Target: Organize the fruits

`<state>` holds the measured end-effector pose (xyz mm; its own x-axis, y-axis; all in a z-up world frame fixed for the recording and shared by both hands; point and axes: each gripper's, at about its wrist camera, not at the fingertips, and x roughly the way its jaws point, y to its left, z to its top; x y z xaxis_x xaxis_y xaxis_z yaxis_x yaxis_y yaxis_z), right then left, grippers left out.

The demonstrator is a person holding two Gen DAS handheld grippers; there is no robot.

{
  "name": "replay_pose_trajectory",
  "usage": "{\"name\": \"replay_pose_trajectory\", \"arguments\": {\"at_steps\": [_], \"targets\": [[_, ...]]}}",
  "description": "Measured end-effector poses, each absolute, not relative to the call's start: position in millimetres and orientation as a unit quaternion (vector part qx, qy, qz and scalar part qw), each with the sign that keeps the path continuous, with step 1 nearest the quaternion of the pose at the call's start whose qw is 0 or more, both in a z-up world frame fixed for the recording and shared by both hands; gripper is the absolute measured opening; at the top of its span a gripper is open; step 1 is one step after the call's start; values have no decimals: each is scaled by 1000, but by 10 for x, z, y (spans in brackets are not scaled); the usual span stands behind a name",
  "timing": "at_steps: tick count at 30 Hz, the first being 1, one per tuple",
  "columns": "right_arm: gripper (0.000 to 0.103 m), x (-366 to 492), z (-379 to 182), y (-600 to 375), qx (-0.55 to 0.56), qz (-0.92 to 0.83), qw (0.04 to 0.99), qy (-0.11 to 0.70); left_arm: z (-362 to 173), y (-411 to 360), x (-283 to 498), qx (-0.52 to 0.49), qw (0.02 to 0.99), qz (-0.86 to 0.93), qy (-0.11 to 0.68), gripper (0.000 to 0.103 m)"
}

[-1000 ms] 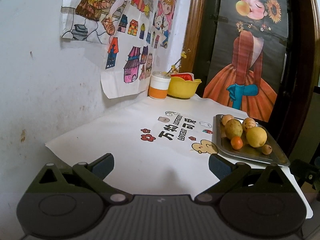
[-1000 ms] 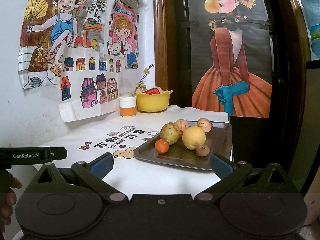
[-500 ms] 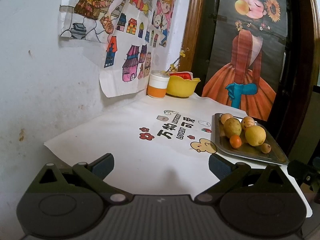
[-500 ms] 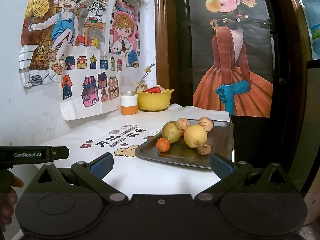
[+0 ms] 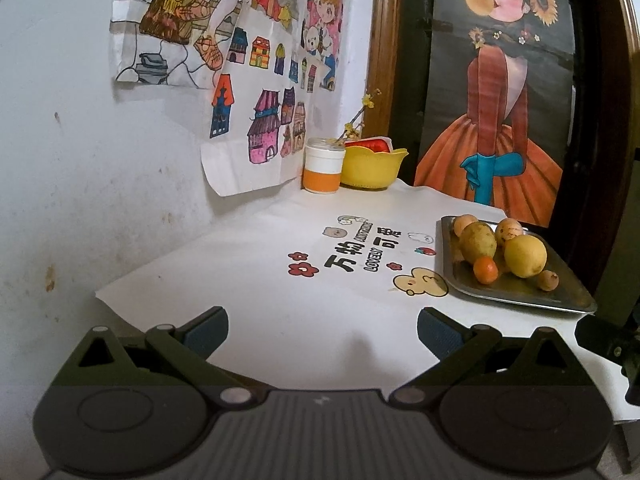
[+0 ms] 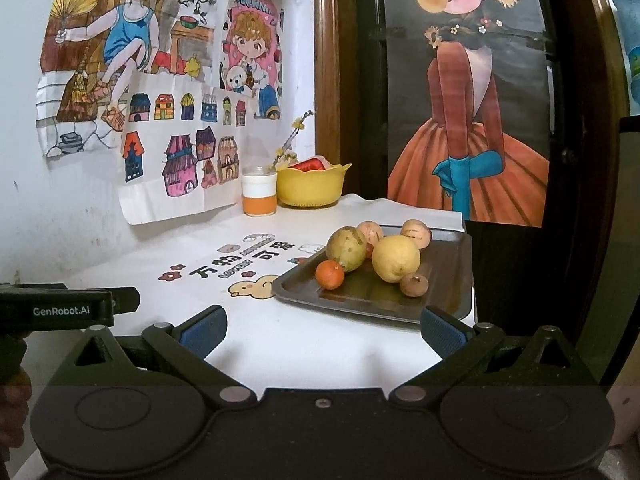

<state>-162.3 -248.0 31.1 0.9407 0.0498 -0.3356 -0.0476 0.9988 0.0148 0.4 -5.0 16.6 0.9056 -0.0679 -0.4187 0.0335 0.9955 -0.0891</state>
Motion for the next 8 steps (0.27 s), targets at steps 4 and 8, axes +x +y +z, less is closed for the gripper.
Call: {"name": "replay_pose_trajectory", "arguments": {"at_steps": [4,8], "targets": [[102,-1593,285,-2471,3,26,984,177,142,-30,26,-44,974,-29,220,103],[102,-1567,264,-2461,1,26,983,184,120,-13,47,-47,973,-29,223,103]]}}
